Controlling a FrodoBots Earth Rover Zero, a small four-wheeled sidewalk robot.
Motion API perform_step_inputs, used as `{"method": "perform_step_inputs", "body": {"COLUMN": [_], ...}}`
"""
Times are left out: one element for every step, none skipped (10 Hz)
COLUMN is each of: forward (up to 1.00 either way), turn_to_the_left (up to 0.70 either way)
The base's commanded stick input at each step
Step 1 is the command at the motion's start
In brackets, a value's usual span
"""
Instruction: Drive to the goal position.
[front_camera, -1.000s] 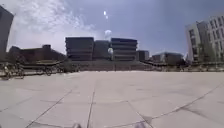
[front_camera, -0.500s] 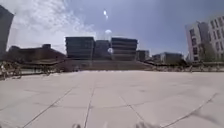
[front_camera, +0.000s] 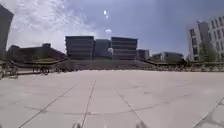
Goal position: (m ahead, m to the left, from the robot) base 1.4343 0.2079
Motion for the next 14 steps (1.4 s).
{"method": "perform_step_inputs", "body": {"forward": [0.45,0.45,0.45,0.45,0.45,0.45,0.45,0.45,0.45,0.45,0.45,0.45,0.45,0.45], "turn_to_the_left": [0.03,0.03,0.03,0.03,0.03,0.03,0.03,0.03,0.03,0.03,0.03,0.03,0.03,0.03]}}
